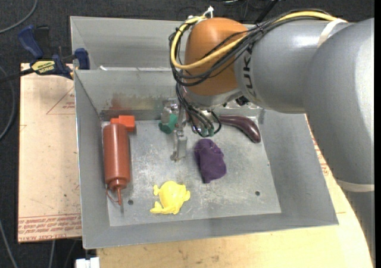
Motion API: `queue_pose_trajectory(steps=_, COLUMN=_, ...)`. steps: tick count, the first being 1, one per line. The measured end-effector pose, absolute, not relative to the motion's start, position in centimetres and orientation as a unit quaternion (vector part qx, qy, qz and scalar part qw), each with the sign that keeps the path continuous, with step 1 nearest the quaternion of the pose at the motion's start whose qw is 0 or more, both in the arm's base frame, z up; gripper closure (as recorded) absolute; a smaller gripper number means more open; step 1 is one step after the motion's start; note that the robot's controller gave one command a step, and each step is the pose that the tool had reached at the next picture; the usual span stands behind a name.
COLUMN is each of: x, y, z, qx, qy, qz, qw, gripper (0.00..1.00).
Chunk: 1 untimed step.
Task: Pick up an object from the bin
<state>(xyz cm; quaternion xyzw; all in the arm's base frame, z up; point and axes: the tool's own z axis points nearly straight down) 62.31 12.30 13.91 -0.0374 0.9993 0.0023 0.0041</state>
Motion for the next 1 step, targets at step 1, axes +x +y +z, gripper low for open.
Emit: queue_pose_trajectory(steps=1, x=58.93, y=6.58, z=9.63, qx=-0.079, qy=0.997, qz=0.001, qw=0.002, gripper=0.00)
